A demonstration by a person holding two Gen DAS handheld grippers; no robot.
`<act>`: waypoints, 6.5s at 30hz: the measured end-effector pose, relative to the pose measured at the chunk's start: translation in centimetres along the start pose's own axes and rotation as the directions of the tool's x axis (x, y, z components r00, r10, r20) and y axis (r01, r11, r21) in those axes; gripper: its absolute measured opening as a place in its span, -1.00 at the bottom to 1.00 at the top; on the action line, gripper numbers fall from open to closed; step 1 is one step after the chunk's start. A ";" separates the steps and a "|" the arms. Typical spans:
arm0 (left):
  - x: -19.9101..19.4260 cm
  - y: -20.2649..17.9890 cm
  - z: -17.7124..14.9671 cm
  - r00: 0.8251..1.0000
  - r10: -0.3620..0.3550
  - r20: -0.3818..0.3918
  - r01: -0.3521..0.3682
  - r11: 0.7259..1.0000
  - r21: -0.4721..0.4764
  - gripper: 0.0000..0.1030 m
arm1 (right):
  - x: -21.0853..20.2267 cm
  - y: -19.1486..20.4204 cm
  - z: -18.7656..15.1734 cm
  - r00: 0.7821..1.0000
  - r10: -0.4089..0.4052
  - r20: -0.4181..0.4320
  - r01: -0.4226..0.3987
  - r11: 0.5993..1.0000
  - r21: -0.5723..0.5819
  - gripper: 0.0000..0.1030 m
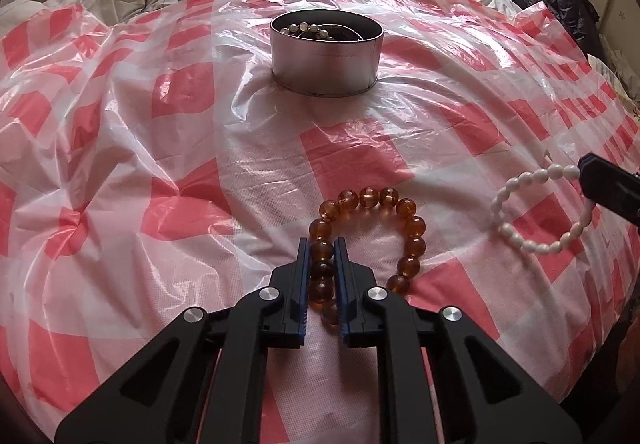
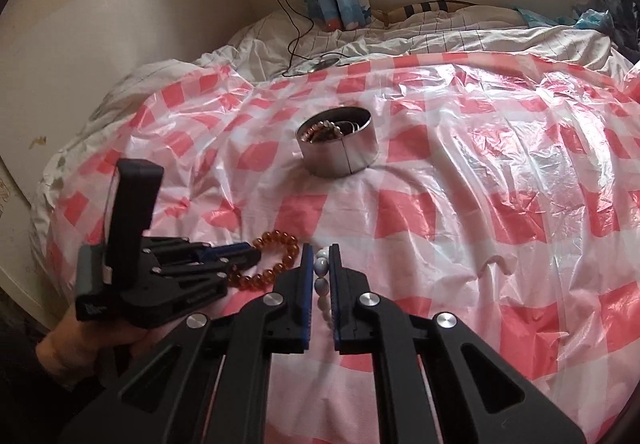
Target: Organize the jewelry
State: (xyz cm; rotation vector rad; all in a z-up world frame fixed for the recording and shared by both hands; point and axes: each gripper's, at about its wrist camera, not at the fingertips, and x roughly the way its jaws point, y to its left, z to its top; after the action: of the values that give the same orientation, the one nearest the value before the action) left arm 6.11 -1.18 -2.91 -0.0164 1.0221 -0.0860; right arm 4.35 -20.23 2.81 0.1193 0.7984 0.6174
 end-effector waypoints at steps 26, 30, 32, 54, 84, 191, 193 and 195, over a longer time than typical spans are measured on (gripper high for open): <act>-0.1 -0.1 0.3 1.000 -0.013 0.006 0.013 1.000 -0.001 -0.79 | 5.4 0.7 -2.5 0.981 -0.116 -0.157 0.106 0.992 -0.071 -0.64; -0.3 -0.5 0.2 1.000 -0.010 0.015 0.010 1.000 0.015 -0.79 | 5.1 0.7 -2.5 0.982 -0.124 -0.140 0.114 0.990 -0.077 -0.72; -0.4 -0.6 0.2 1.000 -0.006 0.021 0.006 1.000 0.021 -0.79 | 4.9 0.5 -2.4 0.984 -0.125 -0.131 0.116 0.991 -0.068 -0.73; -2.3 -1.4 0.6 0.994 -0.002 0.112 -0.004 0.999 0.049 -0.79 | 1.8 0.5 -1.3 0.998 -0.057 0.021 0.058 0.997 -0.044 -0.73; -1.1 0.5 1.1 0.994 0.060 0.088 -0.056 0.998 -0.043 -0.59 | 4.4 2.2 -2.7 0.978 -0.204 -0.035 0.194 0.961 -0.197 -0.15; 1.5 3.0 2.8 0.980 -0.177 0.096 0.183 0.982 -0.057 0.22 | 4.3 -8.2 -0.5 0.995 -0.101 0.000 0.101 0.994 0.049 -0.05; 0.7 2.8 1.9 0.984 -0.146 0.097 0.147 0.989 0.000 0.22 | 3.4 -8.2 -1.7 0.995 -0.095 0.010 0.094 0.994 0.058 -0.05; 0.0 2.5 0.8 0.989 -0.102 0.104 0.097 0.994 0.053 0.22 | 2.2 -8.2 -1.9 0.993 -0.103 0.062 0.098 0.992 0.081 0.11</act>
State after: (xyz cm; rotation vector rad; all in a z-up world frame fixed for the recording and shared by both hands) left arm 6.89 1.26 -2.61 -0.0282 0.9119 -0.1989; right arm 8.03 -26.00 -2.60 0.1694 0.7598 0.4848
